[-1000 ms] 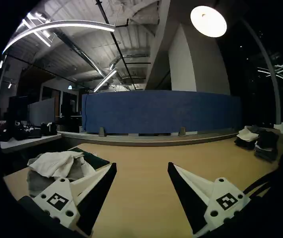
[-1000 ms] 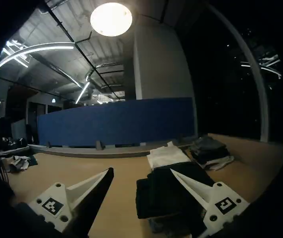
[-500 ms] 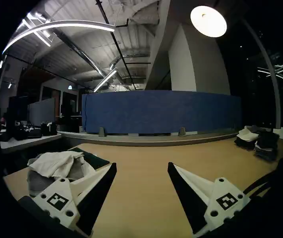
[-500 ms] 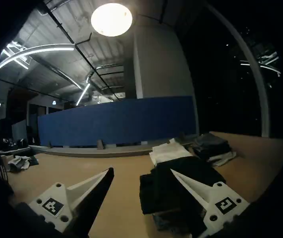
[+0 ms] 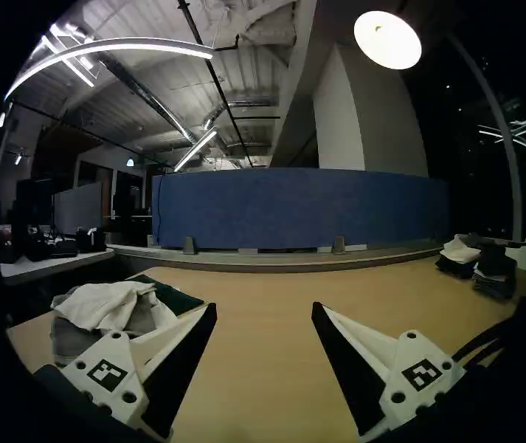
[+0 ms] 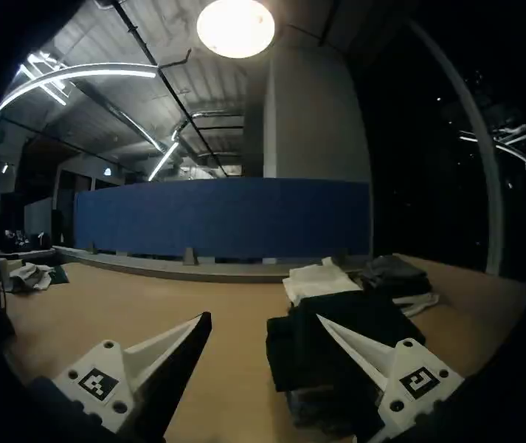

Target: Fold towel

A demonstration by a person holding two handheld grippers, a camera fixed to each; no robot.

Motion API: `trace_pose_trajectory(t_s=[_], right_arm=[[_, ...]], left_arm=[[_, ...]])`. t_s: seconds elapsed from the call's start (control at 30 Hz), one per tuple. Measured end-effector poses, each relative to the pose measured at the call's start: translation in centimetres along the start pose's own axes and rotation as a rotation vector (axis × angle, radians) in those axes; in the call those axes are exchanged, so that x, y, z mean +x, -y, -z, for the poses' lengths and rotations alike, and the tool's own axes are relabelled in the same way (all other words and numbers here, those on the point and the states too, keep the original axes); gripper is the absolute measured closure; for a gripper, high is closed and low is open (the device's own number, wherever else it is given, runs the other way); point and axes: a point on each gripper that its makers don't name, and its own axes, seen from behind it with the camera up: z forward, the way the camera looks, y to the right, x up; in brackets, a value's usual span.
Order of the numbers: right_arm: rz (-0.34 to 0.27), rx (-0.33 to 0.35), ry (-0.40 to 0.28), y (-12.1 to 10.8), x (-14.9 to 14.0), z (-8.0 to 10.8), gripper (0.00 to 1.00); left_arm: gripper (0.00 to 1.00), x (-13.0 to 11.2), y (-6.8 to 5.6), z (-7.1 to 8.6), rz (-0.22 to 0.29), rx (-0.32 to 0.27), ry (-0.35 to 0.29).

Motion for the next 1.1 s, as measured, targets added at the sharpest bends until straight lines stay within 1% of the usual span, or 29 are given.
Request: trace_pose_trajectory(t_s=[0.1, 1.1], right_arm=[[0.0, -0.01, 0.0, -0.2, -0.03, -0.04, 0.0], [0.001, -0.01, 0.002, -0.2, -0.11, -0.05, 0.0]], left_arm=[[0.04, -0.01, -0.02, 0.01, 0.0, 0.0, 0.0], [0.04, 0.05, 0.01, -0.08, 0.0, 0.0, 0.0]])
